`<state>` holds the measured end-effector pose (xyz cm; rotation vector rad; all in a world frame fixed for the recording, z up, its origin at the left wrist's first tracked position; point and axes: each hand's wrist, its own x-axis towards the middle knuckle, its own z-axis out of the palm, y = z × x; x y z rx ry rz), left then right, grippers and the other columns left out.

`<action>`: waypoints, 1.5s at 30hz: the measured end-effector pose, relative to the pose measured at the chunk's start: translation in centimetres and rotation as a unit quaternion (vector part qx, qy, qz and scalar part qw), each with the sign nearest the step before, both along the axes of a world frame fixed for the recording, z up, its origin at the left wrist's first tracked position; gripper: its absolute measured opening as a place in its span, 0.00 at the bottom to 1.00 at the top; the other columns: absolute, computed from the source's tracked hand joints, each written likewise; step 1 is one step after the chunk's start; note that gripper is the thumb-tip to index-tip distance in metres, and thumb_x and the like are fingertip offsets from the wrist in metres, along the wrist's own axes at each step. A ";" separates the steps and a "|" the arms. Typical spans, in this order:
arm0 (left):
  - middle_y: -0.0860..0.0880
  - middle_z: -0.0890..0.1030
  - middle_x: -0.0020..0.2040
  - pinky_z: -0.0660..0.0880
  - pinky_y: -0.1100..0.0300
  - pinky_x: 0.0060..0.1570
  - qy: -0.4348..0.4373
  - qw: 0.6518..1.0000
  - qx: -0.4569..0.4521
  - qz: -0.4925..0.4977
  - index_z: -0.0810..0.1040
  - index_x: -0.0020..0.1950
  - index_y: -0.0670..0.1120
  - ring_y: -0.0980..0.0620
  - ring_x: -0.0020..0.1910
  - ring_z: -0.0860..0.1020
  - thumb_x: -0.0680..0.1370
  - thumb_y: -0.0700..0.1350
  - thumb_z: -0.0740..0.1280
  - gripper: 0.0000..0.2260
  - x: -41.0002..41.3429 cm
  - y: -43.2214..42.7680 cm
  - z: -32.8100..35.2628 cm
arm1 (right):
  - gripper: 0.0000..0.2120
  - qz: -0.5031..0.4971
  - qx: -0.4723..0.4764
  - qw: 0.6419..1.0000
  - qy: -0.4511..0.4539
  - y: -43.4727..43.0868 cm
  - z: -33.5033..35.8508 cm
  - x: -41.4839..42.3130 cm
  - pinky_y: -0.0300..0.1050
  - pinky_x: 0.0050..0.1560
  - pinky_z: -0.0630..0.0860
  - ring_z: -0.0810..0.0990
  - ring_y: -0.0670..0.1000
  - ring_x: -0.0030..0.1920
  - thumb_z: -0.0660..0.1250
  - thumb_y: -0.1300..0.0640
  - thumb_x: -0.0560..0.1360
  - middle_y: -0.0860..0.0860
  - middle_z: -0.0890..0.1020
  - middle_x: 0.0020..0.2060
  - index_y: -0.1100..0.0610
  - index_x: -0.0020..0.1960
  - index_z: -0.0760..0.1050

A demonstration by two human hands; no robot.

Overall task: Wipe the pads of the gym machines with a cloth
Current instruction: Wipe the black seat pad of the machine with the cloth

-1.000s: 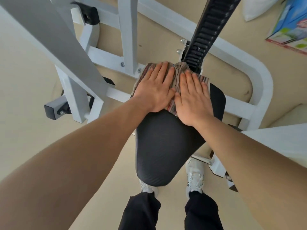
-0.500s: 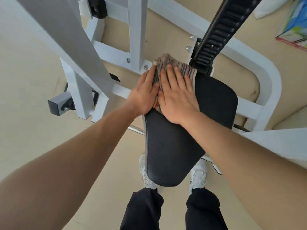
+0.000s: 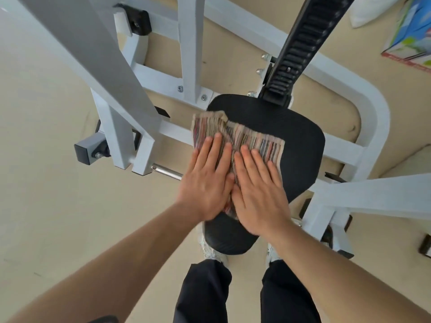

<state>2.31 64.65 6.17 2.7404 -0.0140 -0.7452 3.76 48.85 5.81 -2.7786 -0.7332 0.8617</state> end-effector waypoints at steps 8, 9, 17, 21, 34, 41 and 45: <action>0.41 0.42 0.83 0.42 0.46 0.80 0.004 0.994 0.073 -0.087 0.41 0.83 0.48 0.43 0.82 0.42 0.84 0.58 0.42 0.29 12.2 -2.2 -3.7 | 0.33 -0.141 -0.045 0.989 -0.025 -2.4 -3.8 9.9 0.56 0.81 0.43 0.42 0.53 0.82 0.40 0.40 0.82 0.54 0.43 0.82 0.54 0.82 0.40; 0.41 0.42 0.83 0.41 0.46 0.80 0.003 0.992 0.068 -0.105 0.41 0.83 0.48 0.44 0.82 0.42 0.84 0.58 0.41 0.29 11.9 -2.7 -3.6 | 0.33 -0.161 -0.049 0.985 -0.026 -3.1 -3.6 9.1 0.56 0.80 0.43 0.42 0.54 0.82 0.40 0.39 0.82 0.54 0.43 0.82 0.55 0.82 0.41; 0.44 0.43 0.83 0.48 0.44 0.80 -0.005 0.981 0.031 -0.192 0.43 0.83 0.50 0.44 0.82 0.44 0.84 0.60 0.38 0.28 -2.0 -1.5 1.4 | 0.33 -0.206 -0.008 0.978 -0.013 -2.1 1.3 -4.7 0.58 0.80 0.48 0.43 0.58 0.82 0.44 0.45 0.83 0.59 0.45 0.82 0.61 0.82 0.45; 0.40 0.48 0.83 0.57 0.40 0.78 0.008 0.978 0.036 -0.205 0.50 0.83 0.45 0.40 0.82 0.47 0.85 0.58 0.40 0.29 -8.8 0.9 3.8 | 0.31 -0.132 0.011 0.991 0.017 -0.7 3.7 -10.9 0.58 0.80 0.48 0.38 0.58 0.81 0.45 0.46 0.84 0.60 0.43 0.81 0.63 0.81 0.44; 0.43 0.42 0.83 0.41 0.48 0.80 -0.013 0.985 0.020 -0.172 0.42 0.83 0.49 0.45 0.82 0.42 0.84 0.59 0.40 0.29 5.4 -7.5 -1.9 | 0.37 -0.204 -0.037 0.978 -0.014 -8.1 -2.8 3.9 0.57 0.81 0.45 0.40 0.59 0.81 0.39 0.41 0.80 0.61 0.42 0.81 0.62 0.81 0.41; 0.47 0.45 0.84 0.42 0.49 0.80 -0.020 0.975 0.015 -0.219 0.43 0.83 0.53 0.47 0.82 0.44 0.84 0.60 0.41 0.28 12.6 -7.4 -4.4 | 0.31 -0.245 -0.014 0.969 -0.027 -7.9 -4.8 9.8 0.56 0.78 0.55 0.58 0.60 0.78 0.46 0.45 0.83 0.60 0.57 0.79 0.60 0.81 0.48; 0.47 0.64 0.78 0.53 0.49 0.78 -0.062 0.980 0.000 -0.187 0.57 0.80 0.53 0.45 0.78 0.61 0.83 0.62 0.47 0.27 15.8 -5.2 -5.5 | 0.24 -0.217 -0.042 0.973 -0.068 -5.9 -4.9 12.2 0.56 0.68 0.67 0.71 0.60 0.63 0.47 0.46 0.82 0.59 0.73 0.64 0.60 0.72 0.65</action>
